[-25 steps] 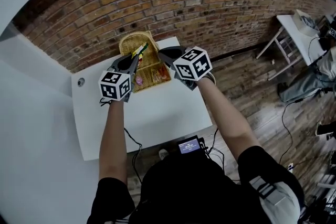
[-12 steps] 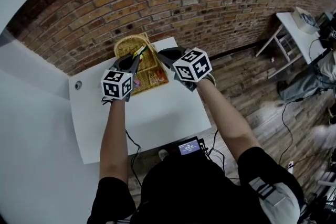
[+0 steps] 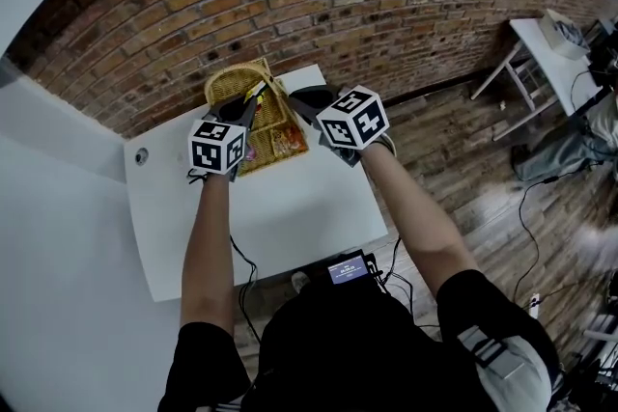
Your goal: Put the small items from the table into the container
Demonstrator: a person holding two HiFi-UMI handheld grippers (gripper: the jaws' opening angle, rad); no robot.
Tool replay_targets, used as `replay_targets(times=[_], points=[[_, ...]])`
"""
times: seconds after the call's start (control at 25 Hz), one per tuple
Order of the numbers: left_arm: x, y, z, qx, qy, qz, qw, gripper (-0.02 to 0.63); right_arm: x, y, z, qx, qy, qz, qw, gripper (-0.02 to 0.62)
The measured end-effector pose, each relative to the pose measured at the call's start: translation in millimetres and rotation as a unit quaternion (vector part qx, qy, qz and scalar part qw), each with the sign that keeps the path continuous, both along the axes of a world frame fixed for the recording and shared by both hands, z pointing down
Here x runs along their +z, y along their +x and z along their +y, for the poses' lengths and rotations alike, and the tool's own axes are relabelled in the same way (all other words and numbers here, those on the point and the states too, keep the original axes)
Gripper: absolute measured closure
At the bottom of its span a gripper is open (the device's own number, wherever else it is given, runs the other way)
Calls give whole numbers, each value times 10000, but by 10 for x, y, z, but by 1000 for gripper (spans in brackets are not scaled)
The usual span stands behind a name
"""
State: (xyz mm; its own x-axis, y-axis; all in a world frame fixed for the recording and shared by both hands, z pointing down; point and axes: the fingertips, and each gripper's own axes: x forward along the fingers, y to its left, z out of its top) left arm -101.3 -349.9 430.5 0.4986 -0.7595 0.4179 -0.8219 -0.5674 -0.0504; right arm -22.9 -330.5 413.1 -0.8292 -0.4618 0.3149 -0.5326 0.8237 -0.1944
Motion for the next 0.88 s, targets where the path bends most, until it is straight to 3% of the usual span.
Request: replay_targets(times=[0.24,0.44,0.64,0.76,0.88], points=[[47,49,-29,103,-127,-167,9997,577,35,39,-33,-3,-56,-1,10000,583],[176,122,-17,322,-389,-557,9972,575,97,-2,-31,-29,-123,-3,9999,583],[212,141,-7,403,-506,-639,9959,569,97,-14,-25,-49,-135,-22,9999,583],[238,170,8,476,-609,-654,9949,540,80,-11,-18,-52,-129,-29,9999,583],[226,193,37,549,-641,-518,9951,454,73,-8,0,-53,-120,-26,9999,583]])
